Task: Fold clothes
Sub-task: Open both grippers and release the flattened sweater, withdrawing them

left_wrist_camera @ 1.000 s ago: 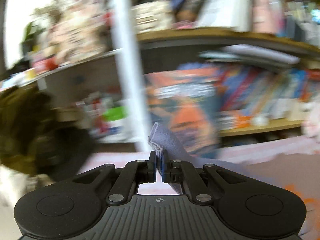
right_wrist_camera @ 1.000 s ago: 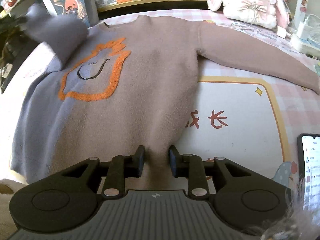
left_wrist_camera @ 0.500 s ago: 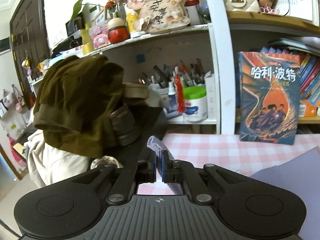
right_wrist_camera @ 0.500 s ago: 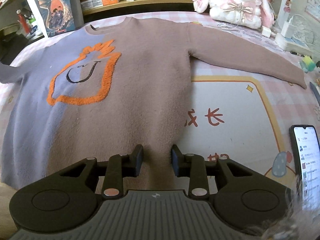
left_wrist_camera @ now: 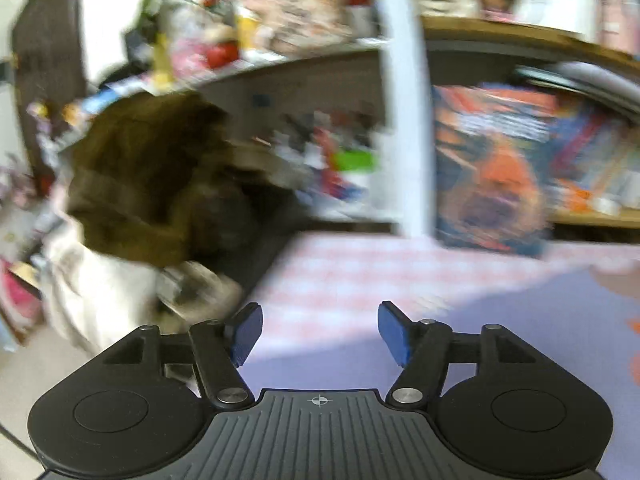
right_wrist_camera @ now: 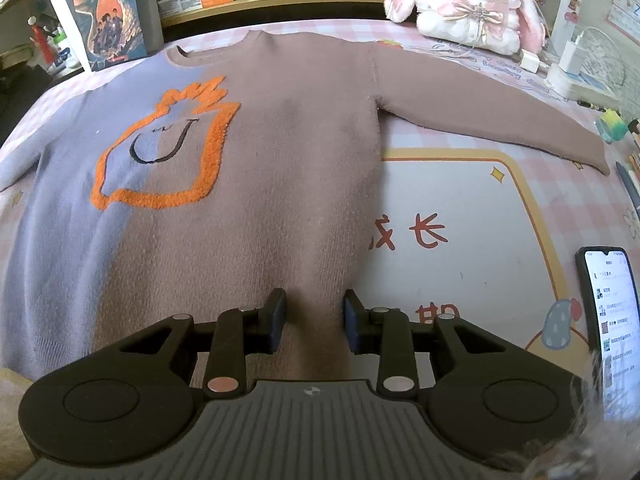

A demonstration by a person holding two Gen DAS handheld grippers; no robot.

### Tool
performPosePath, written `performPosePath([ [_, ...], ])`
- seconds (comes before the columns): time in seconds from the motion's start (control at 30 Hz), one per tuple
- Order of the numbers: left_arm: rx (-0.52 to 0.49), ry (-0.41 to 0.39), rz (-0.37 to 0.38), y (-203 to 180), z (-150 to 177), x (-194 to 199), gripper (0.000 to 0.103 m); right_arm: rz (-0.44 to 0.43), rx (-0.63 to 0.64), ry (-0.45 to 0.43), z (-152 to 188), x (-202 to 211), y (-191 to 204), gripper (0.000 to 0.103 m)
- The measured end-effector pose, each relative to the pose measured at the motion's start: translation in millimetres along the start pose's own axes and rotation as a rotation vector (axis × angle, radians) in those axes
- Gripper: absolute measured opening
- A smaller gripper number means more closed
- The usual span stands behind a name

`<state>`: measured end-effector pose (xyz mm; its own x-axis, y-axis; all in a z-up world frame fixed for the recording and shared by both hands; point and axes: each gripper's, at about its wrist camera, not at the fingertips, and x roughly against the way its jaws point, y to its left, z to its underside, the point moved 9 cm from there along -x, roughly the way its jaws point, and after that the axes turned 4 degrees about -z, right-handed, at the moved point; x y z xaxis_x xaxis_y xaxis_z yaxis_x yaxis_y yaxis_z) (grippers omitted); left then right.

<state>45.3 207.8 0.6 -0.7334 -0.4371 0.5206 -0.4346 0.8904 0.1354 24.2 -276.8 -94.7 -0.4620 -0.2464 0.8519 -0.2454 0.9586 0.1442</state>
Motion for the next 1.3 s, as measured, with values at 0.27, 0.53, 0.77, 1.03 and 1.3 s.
performPosePath([
  [0.27, 0.054, 0.195, 0.286, -93, 85, 52, 0.065, 0.0, -0.009, -0.021, 1, 1, -4, 0.03],
  [0.53, 0.08, 0.294, 0.333, -107, 116, 70, 0.065, -0.02, -0.031, -0.027, 8, 8, -11, 0.031],
  [0.77, 0.078, 0.338, 0.344, -115, 129, 73, 0.063, -0.036, -0.015, -0.031, 12, 9, -7, 0.032],
  [1.03, 0.034, 0.351, 0.359, -129, 131, 69, 0.007, -0.042, -0.042, -0.046, 7, 9, -18, 0.014],
  [1.3, 0.021, 0.342, 0.355, -130, 127, 58, 0.005, -0.023, -0.05, -0.059, 7, 8, -15, 0.014],
])
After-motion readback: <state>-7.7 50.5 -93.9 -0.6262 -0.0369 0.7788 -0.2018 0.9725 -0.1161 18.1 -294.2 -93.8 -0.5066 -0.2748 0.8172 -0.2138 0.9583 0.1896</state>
